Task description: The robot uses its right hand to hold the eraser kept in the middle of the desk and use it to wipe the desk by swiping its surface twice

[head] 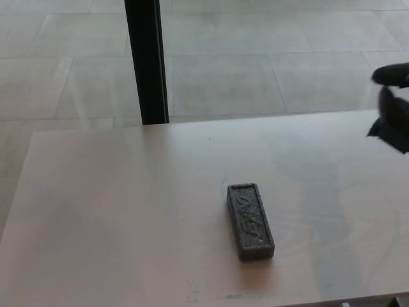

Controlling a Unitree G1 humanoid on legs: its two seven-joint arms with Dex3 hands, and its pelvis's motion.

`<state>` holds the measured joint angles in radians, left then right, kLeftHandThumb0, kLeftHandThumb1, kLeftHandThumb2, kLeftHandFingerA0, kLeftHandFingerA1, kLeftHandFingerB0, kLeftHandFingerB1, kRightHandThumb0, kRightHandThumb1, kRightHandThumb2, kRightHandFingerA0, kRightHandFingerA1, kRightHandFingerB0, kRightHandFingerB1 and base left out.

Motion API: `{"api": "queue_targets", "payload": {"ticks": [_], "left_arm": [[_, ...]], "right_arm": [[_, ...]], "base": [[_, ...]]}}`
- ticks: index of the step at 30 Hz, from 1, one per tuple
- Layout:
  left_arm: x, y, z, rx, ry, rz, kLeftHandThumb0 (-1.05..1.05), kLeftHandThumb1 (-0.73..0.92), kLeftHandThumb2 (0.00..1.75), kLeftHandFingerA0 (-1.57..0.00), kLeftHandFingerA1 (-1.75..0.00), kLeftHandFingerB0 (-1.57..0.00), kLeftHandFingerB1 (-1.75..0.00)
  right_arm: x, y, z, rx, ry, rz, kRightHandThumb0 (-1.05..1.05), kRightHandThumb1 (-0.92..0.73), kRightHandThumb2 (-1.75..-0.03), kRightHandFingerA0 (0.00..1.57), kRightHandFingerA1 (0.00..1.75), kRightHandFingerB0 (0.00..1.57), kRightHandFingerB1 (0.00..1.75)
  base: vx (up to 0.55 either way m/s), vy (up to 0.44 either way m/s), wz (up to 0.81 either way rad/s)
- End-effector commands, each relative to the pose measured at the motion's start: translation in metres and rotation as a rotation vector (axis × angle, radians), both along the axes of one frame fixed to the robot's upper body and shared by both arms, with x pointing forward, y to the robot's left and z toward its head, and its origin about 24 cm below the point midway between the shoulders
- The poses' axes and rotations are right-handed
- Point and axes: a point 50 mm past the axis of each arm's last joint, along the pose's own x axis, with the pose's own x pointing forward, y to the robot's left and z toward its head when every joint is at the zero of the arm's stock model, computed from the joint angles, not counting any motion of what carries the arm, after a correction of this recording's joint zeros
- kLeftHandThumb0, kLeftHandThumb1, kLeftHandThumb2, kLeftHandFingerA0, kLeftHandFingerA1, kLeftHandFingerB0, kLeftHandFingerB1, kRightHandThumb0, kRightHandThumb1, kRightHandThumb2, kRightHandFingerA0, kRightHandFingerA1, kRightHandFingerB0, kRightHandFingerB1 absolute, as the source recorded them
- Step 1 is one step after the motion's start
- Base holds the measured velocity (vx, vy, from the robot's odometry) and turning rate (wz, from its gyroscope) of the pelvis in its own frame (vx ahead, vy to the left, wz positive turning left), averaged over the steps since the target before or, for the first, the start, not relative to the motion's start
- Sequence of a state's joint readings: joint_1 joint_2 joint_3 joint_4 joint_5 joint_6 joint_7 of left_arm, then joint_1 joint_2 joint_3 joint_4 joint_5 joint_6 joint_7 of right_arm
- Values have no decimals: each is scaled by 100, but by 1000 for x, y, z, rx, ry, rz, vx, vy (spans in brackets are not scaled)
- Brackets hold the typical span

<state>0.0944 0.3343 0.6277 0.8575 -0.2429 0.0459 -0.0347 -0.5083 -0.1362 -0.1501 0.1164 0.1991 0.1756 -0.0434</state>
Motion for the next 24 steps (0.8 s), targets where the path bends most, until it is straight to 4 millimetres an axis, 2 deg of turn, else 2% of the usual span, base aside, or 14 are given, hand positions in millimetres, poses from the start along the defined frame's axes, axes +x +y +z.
{"api": "queue_targets", "payload": {"ticks": [1, 2, 3, 4, 5, 7, 8, 11, 12, 13, 14, 17, 18, 24], "left_arm": [[0, 6, 5, 12, -10, -17, -48, 74, 62, -53, -85, -35, -60], [0, 6, 5, 12, -10, -17, -48, 74, 62, -53, -85, -35, -60], [0, 6, 5, 9, -12, -14, -48, 74, 62, -52, -85, -35, -61], [0, 6, 5, 2, -22, -5, -47, 73, 62, -50, -81, -36, -61], [1, 6, 5, 4, -21, -4, -46, 73, 63, -51, -83, -36, -61], [2, 4, 5, 0, -24, -12, -47, 74, 63, -51, -81, -36, -60], [1, 4, 4, 5, -13, -12, -47, 74, 62, -52, -81, -37, -60], [1, 3, 4, 14, -9, -27, -49, 72, 62, -54, -84, -41, -64], [0, 3, 4, 15, -8, -32, -47, 52, 100, -58, -81, -34, -64], [0, 2, 4, 15, -10, -34, -47, 52, 100, -58, -81, -34, -64], [0, 2, 4, 15, -9, -34, -49, 74, 63, -52, -82, -40, -62], [-1, 3, 4, 13, -4, -17, -47, 74, 62, -52, -81, -37, -59], [0, 2, 5, 19, -12, -22, -47, 74, 63, -53, -87, -38, -62], [-3, 4, 4, 18, 3, -17, -48, 72, 64, -53, -85, -39, -64]], "right_arm": [[2, 36, -26, -135, 17, 158, -11, -49, -117, 95, 159, 97, 113], [2, 37, -27, -136, 15, 158, -11, -49, -117, 95, 159, 97, 113], [3, 44, -31, -178, 34, 174, -13, -50, -115, 98, 152, 100, 107], [5, 56, -39, -241, 61, 233, -17, -50, -115, 103, 136, 101, 106], [6, 62, -44, -279, 65, 249, -13, -49, -121, 99, 149, 98, 124], [8, 69, -49, -364, 70, 258, -12, -52, -120, 90, 167, 81, 153], [8, 74, -54, -394, 99, 266, -15, -53, -117, 87, 175, 78, 163], [11, 84, -63, -454, 110, 291, -18, -48, -126, 90, 175, 79, 168], [12, 86, -64, -473, 117, 294, -18, -48, -126, 90, 175, 80, 167], [12, 86, -64, -478, 118, 293, -18, -48, -126, 90, 175, 80, 167], [13, 87, -65, -482, 114, 295, -19, -49, -125, 91, 175, 80, 165], [16, 94, -64, -495, 108, 313, -20, -47, -126, 91, 175, 79, 167], [18, 95, -64, -508, 102, 314, -20, -47, -126, 91, 175, 79, 165], [20, 107, -62, -497, 76, 331, -20, -48, -125, 90, 175, 80, 161]], "base": [[0, 0, 0], [0, 0, 0], [0, 0, 0], [0, 0, 0], [0, 0, 0], [0, 0, 0], [0, 0, 0], [0, 0, 0], [0, 0, 0], [0, 0, 0], [0, 0, 0], [0, 0, 0], [0, 0, 0], [0, 0, 0]]}}
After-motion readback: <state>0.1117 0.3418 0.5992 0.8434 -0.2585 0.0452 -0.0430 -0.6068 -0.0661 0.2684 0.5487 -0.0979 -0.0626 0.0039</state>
